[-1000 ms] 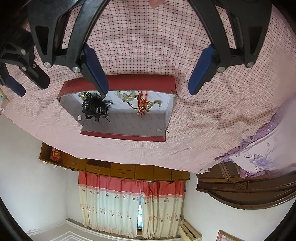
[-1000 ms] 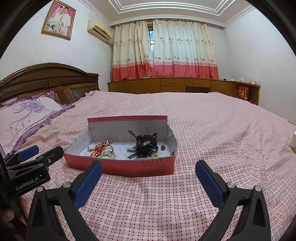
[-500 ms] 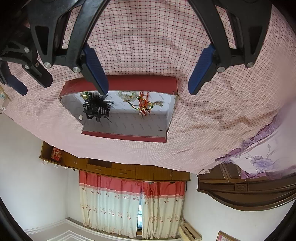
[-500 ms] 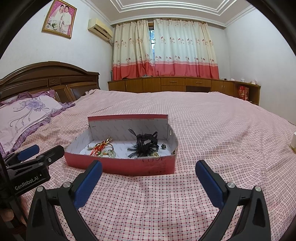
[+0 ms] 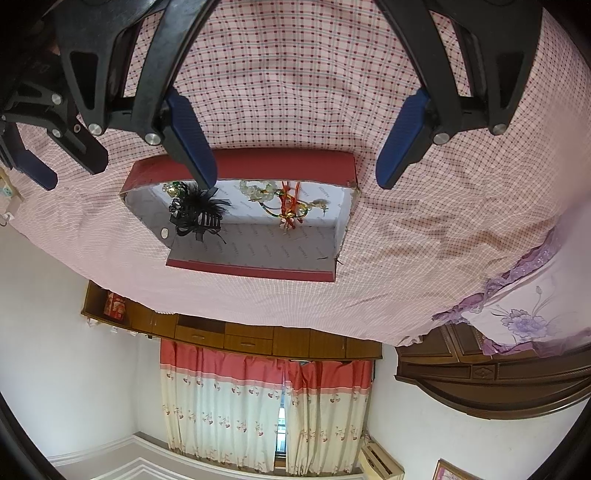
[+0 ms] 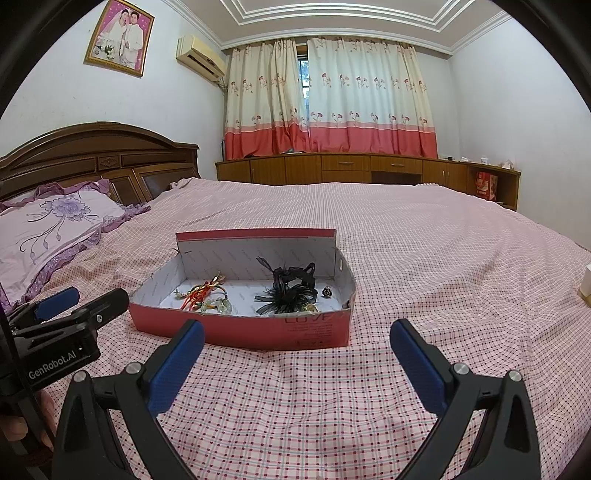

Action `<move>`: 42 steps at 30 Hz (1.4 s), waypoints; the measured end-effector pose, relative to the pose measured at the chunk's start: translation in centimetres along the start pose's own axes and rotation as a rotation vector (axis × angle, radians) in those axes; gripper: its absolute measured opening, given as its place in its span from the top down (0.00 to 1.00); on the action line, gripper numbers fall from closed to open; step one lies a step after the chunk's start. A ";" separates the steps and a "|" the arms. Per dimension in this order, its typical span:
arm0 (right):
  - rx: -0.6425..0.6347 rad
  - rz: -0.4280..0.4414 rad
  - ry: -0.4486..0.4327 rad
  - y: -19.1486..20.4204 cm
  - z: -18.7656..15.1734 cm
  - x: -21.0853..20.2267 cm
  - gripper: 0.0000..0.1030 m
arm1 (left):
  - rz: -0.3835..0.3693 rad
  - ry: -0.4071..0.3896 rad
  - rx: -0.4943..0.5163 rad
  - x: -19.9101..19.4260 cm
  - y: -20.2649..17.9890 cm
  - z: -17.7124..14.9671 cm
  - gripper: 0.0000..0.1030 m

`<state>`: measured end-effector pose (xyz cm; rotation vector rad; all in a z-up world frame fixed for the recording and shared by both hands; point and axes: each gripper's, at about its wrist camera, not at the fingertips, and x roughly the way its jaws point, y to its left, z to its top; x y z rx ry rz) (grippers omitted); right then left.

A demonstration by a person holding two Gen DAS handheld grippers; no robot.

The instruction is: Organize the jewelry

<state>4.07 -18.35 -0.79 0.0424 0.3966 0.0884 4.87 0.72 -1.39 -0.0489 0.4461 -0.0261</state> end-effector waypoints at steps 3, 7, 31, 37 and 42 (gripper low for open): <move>0.000 0.000 0.000 0.0 0.0 0.0 0.01 | 0.000 0.000 -0.001 0.0 0.0 0.0 0.21; 0.000 0.000 0.001 0.0 0.0 0.0 0.01 | -0.001 -0.001 -0.001 0.0 -0.1 0.0 0.21; -0.001 0.000 0.001 0.2 0.1 0.0 0.01 | -0.005 0.000 -0.003 0.0 -0.3 0.1 0.21; -0.002 -0.001 0.000 0.1 0.1 0.0 0.01 | -0.005 0.001 -0.003 0.0 -0.5 0.1 0.22; -0.002 -0.001 0.001 0.1 0.1 0.0 0.01 | -0.004 0.001 -0.003 0.0 -0.4 0.1 0.21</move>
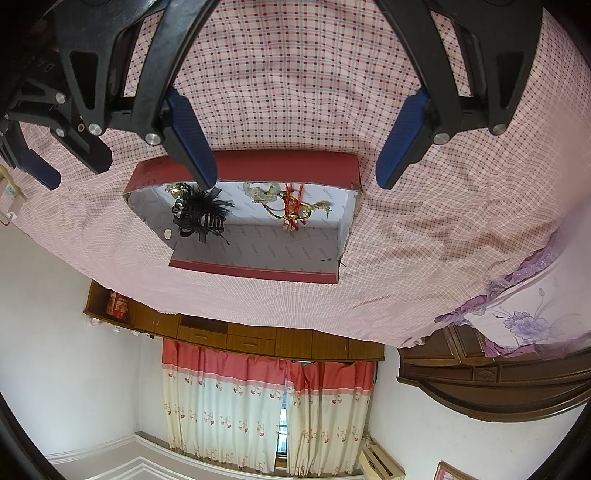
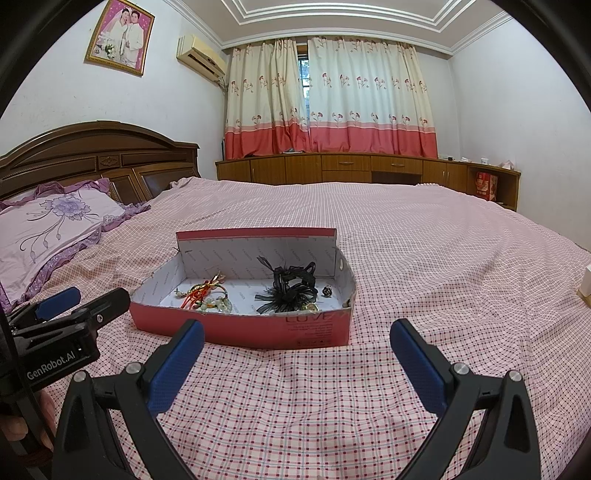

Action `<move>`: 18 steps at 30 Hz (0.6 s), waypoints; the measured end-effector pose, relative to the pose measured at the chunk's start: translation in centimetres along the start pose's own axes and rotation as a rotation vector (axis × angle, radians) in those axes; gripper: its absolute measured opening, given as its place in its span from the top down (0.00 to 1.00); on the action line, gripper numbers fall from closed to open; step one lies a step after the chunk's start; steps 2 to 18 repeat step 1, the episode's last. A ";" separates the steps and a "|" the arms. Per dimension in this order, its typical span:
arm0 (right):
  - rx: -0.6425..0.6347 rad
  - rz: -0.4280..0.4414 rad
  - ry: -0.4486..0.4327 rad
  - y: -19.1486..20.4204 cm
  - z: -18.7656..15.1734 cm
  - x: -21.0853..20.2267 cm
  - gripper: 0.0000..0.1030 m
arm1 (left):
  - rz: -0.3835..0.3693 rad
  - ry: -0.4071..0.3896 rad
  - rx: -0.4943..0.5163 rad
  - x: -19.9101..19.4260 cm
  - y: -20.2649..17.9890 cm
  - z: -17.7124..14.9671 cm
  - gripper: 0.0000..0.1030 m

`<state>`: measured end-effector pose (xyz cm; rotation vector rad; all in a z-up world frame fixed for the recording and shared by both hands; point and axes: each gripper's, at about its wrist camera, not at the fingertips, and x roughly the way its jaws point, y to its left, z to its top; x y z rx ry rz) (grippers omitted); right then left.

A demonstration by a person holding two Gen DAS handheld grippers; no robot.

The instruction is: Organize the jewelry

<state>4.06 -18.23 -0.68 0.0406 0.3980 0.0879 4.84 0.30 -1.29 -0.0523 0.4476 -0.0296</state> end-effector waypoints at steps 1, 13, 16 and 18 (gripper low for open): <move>0.000 0.000 0.000 0.0 0.0 0.0 0.01 | 0.002 0.001 0.001 0.0 -0.1 0.0 0.21; 0.000 0.000 0.000 0.0 0.0 0.0 0.01 | 0.002 0.001 0.001 0.0 -0.1 0.0 0.21; 0.000 0.000 0.000 0.0 0.0 0.0 0.01 | 0.002 0.001 0.001 0.0 -0.1 0.0 0.21; 0.000 0.000 0.000 0.0 0.0 0.0 0.01 | 0.002 0.001 0.001 0.0 -0.1 0.0 0.21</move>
